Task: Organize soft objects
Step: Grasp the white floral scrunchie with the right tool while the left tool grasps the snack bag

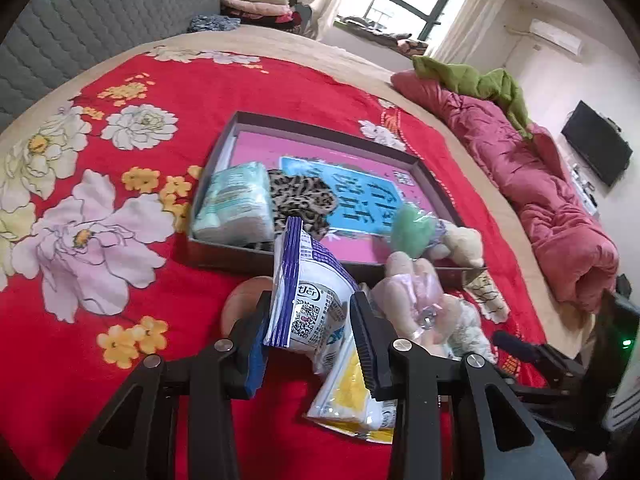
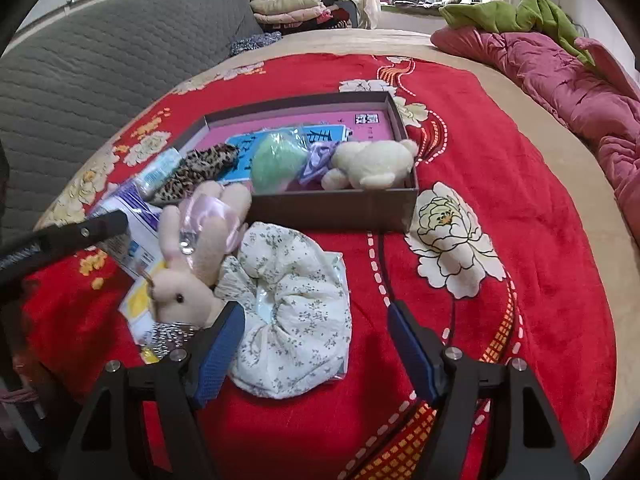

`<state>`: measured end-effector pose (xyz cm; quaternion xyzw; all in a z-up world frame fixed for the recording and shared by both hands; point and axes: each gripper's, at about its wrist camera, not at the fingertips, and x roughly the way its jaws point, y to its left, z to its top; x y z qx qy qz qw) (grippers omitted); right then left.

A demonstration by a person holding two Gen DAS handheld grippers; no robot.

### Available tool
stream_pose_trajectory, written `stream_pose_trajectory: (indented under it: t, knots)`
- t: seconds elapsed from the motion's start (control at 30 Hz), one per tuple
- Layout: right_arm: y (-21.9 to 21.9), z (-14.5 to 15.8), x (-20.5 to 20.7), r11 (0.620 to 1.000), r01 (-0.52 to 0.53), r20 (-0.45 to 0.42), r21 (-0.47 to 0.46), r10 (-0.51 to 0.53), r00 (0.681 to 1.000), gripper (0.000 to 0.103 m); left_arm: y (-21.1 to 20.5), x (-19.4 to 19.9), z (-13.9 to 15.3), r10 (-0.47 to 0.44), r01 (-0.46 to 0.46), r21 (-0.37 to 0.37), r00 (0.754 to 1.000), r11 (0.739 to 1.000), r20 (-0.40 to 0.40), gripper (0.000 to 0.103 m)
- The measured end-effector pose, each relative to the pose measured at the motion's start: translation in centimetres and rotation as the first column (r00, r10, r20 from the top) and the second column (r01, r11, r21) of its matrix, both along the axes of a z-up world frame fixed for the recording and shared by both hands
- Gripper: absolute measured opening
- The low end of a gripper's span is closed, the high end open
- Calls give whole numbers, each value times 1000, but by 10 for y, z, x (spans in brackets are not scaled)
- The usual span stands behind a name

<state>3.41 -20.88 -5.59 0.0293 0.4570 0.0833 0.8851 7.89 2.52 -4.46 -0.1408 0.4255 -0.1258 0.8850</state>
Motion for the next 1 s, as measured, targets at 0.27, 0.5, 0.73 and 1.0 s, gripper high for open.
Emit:
stream_pose_trajectory:
  t: [0.27, 0.5, 0.73, 1.0]
  knots:
    - [2, -8, 7, 1000, -4, 11, -24, 4, 1000, 55, -9, 7, 0, -6, 6, 12, 1000, 1000, -6, 39]
    - [7, -7, 7, 997, -36, 45, -72, 39, 998, 29, -16, 16, -2, -8, 8, 6, 1000, 1000, -9, 39]
    - [0, -2, 6, 998, -29, 67, -50, 33, 997, 18, -21, 24, -3, -15, 15, -8, 1000, 1000, -6, 33]
    - [-7, 10, 2, 998, -7, 116, -65, 14, 993, 17, -12, 22, -5, -1, 2, -57, 1000, 998, 16, 27]
